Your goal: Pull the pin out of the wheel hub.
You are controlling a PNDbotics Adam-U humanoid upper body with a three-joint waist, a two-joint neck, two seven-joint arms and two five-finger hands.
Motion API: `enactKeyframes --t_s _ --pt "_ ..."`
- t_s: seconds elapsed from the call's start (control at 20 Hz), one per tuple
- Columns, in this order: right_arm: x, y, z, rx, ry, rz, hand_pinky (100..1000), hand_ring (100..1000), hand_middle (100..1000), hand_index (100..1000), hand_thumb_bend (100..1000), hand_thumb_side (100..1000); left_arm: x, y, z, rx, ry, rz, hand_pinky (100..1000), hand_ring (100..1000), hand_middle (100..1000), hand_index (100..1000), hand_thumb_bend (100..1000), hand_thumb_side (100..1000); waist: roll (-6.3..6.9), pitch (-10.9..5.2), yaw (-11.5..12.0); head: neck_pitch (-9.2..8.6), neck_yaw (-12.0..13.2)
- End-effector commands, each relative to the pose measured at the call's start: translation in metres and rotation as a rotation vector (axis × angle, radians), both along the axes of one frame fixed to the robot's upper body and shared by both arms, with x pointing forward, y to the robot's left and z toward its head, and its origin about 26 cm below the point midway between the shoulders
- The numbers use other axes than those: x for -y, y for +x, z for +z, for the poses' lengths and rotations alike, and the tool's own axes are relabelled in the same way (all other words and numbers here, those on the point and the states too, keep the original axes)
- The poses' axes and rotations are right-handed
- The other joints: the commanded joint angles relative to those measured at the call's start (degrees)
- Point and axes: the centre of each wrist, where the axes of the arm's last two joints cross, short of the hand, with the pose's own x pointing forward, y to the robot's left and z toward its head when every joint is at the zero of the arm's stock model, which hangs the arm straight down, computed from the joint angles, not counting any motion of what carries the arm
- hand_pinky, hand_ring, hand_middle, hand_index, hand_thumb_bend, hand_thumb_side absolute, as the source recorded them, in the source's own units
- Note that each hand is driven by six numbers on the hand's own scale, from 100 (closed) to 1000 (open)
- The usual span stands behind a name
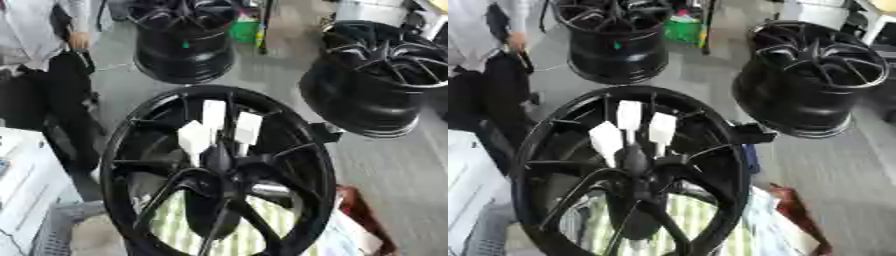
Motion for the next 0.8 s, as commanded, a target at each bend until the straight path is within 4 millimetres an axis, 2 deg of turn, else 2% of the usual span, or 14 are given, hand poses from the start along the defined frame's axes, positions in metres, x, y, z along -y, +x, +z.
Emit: enactKeyframes --t_s 0.05,0.3,0.5,0.65,0.8 --pt "0.005 -0.001 0.018 0.026 -0.041 -0.004 772 727 720 774 100 415 0.002 0.0 0.008 0.03 0.011 -0.013 831 837 638 838 239 540 0.03 -0.5 0.1 -0.02 -0.2" --pt "0.007 0.003 0.029 0.015 -0.085 -0.002 780 741 731 788 100 371 0.002 0.0 0.009 0.031 0.012 -0.015 831 838 639 838 238 539 0.01 -0.58 0.1 -0.25 -0.4" --pt "0.009 0.015 0.058 -0.059 -0.207 0.047 796 764 749 805 100 316 0.002 0.0 0.01 0.033 0.017 -0.021 831 838 640 838 238 540 -0.07 -0.65 0.4 -0.31 -1.1" --pt "0.016 0.024 0.082 -0.218 -0.339 0.131 812 774 754 810 100 315 0.003 0.001 0.009 0.027 0.022 -0.03 831 839 640 838 235 543 -0.3 -0.69 0.8 -0.14 -2.0" --pt "0.024 0.034 0.095 -0.424 -0.48 0.211 848 814 782 837 100 367 0.003 0.001 0.009 0.024 0.026 -0.04 831 839 640 838 234 544 -0.57 -0.73 1.3 -0.15 -2.9"
